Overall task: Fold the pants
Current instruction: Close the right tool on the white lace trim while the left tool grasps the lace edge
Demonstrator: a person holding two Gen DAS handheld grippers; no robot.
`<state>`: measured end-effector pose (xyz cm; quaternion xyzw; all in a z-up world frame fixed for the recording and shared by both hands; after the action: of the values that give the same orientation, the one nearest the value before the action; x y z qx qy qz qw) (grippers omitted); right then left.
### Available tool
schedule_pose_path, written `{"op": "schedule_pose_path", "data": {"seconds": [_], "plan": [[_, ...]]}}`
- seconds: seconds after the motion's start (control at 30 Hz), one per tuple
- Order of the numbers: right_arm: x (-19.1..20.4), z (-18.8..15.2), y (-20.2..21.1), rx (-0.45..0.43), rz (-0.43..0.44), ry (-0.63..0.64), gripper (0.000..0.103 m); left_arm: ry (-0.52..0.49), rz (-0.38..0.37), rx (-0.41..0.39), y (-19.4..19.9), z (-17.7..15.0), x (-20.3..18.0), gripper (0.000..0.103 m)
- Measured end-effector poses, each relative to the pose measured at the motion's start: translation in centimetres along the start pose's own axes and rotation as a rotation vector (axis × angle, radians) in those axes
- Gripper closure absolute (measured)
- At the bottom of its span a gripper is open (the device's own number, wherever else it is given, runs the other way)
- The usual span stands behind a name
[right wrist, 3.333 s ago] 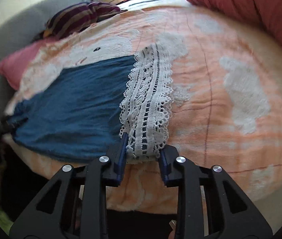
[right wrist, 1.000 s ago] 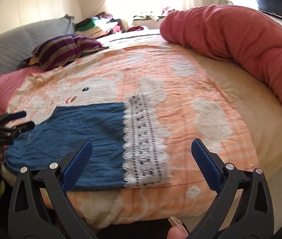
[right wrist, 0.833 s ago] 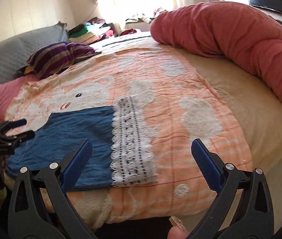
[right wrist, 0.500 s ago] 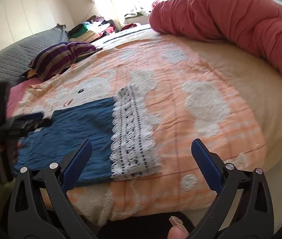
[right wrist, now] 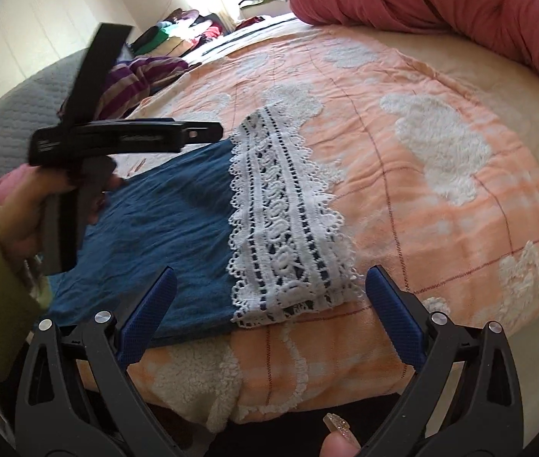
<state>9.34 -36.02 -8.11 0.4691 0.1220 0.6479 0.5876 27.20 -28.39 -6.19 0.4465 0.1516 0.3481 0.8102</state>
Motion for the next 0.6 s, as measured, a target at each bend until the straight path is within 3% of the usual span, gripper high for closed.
{"op": "schedule_pose_path", "data": {"seconds": [0.07, 0.13, 0.33, 0.37, 0.4, 0.43, 0.5, 0.6], "plan": [[-0.4, 0.0, 0.2, -0.014, 0.001, -0.029, 0.009, 0.108, -0.112, 0.003, -1.2, 0.1, 1.0, 0.005], [-0.6, -0.1, 0.3, -0.028, 0.008, -0.049, 0.009, 0.17, -0.163, 0.005, -2.2, 0.0, 1.7, 0.005], [-1.0, -0.4, -0.2, -0.029, 0.013, -0.071, 0.009, 0.122, -0.205, 0.05, -4.1, -0.6, 0.1, 0.007], [-0.8, -0.5, -0.2, -0.029, 0.013, -0.06, 0.012, 0.111, -0.205, 0.049, -4.1, -0.6, -0.1, 0.01], [-0.8, -0.4, -0.2, -0.029, 0.015, -0.052, 0.026, 0.098, -0.215, 0.045, -4.1, -0.5, -0.5, 0.026], [-0.6, -0.4, -0.2, -0.032, 0.024, -0.041, 0.041, 0.092, -0.244, 0.039, -3.9, -0.5, -1.0, 0.034], [-0.3, -0.4, -0.1, -0.03, 0.032, -0.028, 0.046, 0.084, -0.256, 0.043, -3.8, -0.5, -1.4, 0.045], [-0.1, -0.4, -0.1, -0.032, 0.058, -0.036, 0.047, 0.069, -0.263, 0.052, -3.8, -0.7, -1.5, 0.046]]}}
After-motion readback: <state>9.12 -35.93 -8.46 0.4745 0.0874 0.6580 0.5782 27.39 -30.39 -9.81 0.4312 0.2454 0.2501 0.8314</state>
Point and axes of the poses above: each gripper's, at about its wrist camera, not at the fingertips, and y roughly against the way its jaws point, x to its left, z to its top, the point moved 5 cm from there along -y, roughly the way its jaws point, and after that the axes turned 9 degrees about -y, right-handed, at the moved point
